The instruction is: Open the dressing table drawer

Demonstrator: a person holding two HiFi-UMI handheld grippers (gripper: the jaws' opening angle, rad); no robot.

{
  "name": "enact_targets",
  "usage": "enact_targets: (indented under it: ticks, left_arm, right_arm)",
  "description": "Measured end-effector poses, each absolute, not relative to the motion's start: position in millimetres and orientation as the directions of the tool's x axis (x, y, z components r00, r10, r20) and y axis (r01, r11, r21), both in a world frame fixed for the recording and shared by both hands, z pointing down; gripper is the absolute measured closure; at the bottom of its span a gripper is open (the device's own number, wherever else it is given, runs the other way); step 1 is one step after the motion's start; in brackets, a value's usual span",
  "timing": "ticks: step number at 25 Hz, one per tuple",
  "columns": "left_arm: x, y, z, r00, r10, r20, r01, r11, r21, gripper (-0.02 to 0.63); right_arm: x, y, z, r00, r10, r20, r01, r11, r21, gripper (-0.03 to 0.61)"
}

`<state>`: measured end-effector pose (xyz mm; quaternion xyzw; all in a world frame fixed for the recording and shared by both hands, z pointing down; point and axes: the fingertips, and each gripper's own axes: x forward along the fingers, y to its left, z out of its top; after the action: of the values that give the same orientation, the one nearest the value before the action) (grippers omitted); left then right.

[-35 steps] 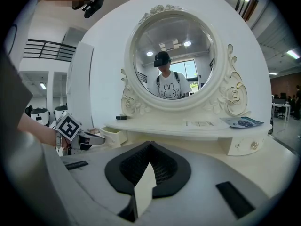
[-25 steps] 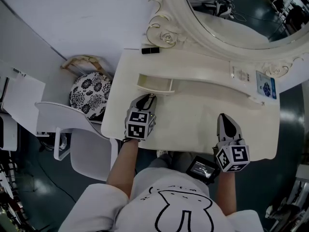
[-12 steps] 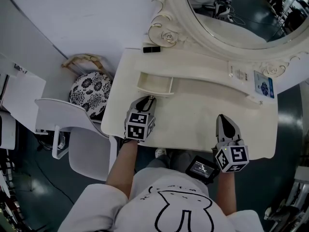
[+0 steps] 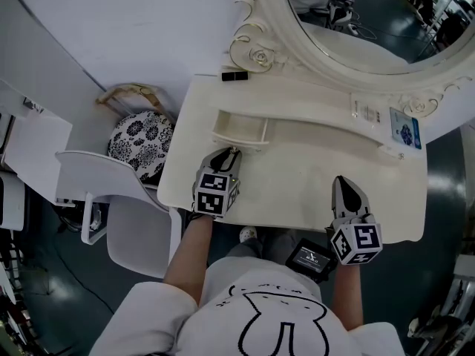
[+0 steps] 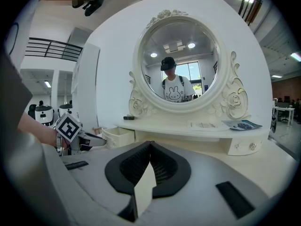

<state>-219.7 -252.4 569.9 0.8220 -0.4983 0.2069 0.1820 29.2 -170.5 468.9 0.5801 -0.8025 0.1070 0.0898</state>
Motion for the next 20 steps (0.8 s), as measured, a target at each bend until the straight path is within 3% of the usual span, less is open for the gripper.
enact_targets:
  ticks: [7,10,20]
  left_arm:
    - [-220,-250,572,0.408,-0.742,0.532,-0.896,-0.438,0.076,0.495]
    - [-223,-249,573,0.395,-0.743,0.540,-0.902,-0.426,0.073,0.423]
    - [-229,-241,559,0.422,-0.746,0.515,-0.898,-0.421,0.126,0.403]
  right_arm:
    - [27,-170,458,-0.303,-0.919,0.253,-0.953,0.297,-0.061,0.566]
    - [26,-169,451,-0.299,-0.921,0.249,-0.954,0.294,-0.057,0.566]
    - [15,-168,443,-0.317,-0.912,0.261,-0.948,0.314,-0.051,0.566]
